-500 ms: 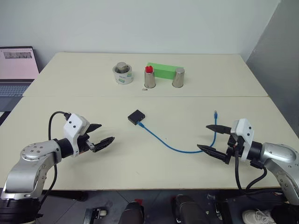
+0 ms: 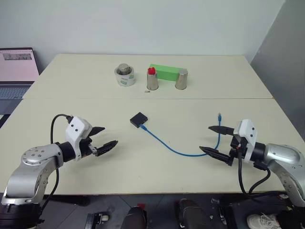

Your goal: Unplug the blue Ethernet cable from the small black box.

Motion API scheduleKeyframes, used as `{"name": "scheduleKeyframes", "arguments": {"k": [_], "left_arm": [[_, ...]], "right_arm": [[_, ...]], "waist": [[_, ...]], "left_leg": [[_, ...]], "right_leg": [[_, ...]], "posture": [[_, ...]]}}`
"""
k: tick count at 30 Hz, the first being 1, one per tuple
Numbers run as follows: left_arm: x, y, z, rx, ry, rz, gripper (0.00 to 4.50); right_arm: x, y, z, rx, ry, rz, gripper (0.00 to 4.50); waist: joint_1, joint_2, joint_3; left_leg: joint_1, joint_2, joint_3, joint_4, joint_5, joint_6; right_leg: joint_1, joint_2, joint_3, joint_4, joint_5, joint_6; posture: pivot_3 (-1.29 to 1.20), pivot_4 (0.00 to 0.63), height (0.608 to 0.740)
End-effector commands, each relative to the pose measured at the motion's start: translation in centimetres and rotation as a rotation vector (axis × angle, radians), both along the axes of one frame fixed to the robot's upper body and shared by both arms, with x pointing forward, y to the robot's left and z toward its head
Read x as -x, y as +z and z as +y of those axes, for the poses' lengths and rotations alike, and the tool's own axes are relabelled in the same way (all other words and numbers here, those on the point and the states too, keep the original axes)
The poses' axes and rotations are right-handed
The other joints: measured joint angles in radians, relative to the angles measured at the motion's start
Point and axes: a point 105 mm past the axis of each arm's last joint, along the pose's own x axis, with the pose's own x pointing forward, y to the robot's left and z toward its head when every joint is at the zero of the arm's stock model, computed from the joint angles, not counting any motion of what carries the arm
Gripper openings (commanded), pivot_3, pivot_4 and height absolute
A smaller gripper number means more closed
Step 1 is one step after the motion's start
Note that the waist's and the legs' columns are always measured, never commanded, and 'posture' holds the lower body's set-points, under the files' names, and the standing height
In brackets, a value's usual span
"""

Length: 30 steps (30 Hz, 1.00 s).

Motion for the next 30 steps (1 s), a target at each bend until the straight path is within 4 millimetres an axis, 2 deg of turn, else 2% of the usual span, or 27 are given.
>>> {"name": "scheduleKeyframes", "arguments": {"k": [1, 3, 4, 12, 17, 23, 24, 25, 30], "left_arm": [[0.3, 0.5, -0.6, -0.023, -0.037, -0.034, 4.5], [0.3, 0.2, -0.6, -0.03, -0.042, -0.027, 4.5], [0.2, 0.2, -0.5, -0.032, -0.047, -0.035, 4.5], [-1.3, 0.9, 1.7, -0.023, 0.007, -0.069, 4.5], [-1.6, 0.8, 1.8, -0.031, 0.003, -0.073, 4.5], [-1.5, 0.6, 1.6, -0.035, -0.006, -0.074, 4.5], [-1.5, 0.6, 1.5, -0.035, -0.007, -0.074, 4.5], [-1.5, 0.6, 1.5, -0.035, -0.008, -0.075, 4.5], [-1.5, 0.3, 1.2, -0.027, -0.012, -0.072, 4.5]], "right_arm": [[-0.5, 0.0, 2.2, -0.017, 0.032, -0.029, 4.44], [-1.1, -0.3, 3.9, -0.038, 0.042, -0.034, 4.44], [-1.9, -0.8, 5.3, -0.049, 0.04, -0.032, 4.44], [-6.0, -3.7, 14.2, -0.027, 0.02, -0.016, 4.44], [-8.4, -4.5, 16.8, -0.023, -0.045, 0.013, 4.44], [-9.6, -5.3, 18.5, 0.001, -0.066, 0.024, 4.44], [-9.7, -5.4, 18.8, 0.003, -0.073, 0.025, 4.06], [-9.8, -5.5, 18.9, 0.005, -0.077, 0.026, 4.0], [-9.7, -5.8, 19.9, 0.001, -0.078, 0.055, 2.59]], "waist": [[-0.001, 0.0, 0.0], [-0.002, 0.0, 0.0], [-0.002, 0.0, 0.0], [-0.002, 0.0, 0.0], [0.001, 0.0, 0.0], [-0.002, 0.0, 0.0], [-0.003, 0.0, 0.0], [-0.004, 0.0, 0.0], [-0.006, 0.0, 0.0]], "left_leg": [[0.0, 0.0, 0.0, 0.0, 0.0, 0.0], [0.0, 0.0, 0.0, 0.0, 0.0, 0.0], [0.0, 0.0, 0.0, 0.0, 0.0, 0.0], [-0.003, 0.001, 0.0, 0.0, 0.0, 0.0], [-0.006, 0.001, -0.001, 0.0, 0.0, 0.0], [-0.006, 0.001, 0.0, 0.0, 0.0, 0.0], [-0.006, 0.001, 0.0, 0.0, 0.0, 0.0], [-0.006, 0.001, 0.0, 0.0, 0.0, 0.0], [-0.004, 0.001, 0.0, 0.0, 0.0, 0.0]], "right_leg": [[0.0, 0.0, 0.0, 0.0, 0.0, 0.0], [0.0, 0.0, 0.0, 0.0, 0.0, 0.0], [-0.001, 0.0, 0.0, 0.001, 0.0, 0.0], [-0.006, 0.001, -0.001, 0.005, 0.0, 0.0], [-0.009, 0.0, -0.002, 0.005, 0.001, -0.001], [-0.009, 0.0, -0.002, 0.004, 0.003, -0.004], [-0.009, 0.0, -0.002, 0.005, 0.003, -0.004], [-0.009, 0.0, -0.002, 0.005, 0.003, -0.004], [-0.008, 0.0, -0.002, 0.007, 0.002, -0.003]], "posture": [[0.0, 0.15, 0.74], [0.0, 0.15, 0.74], [0.0, 0.15, 0.74], [0.0, 0.15, 0.74], [0.0, 0.15, 0.74], [0.0, 0.15, 0.74], [0.0, 0.15, 0.74], [0.0, 0.15, 0.74], [0.0, 0.15, 0.74]]}}
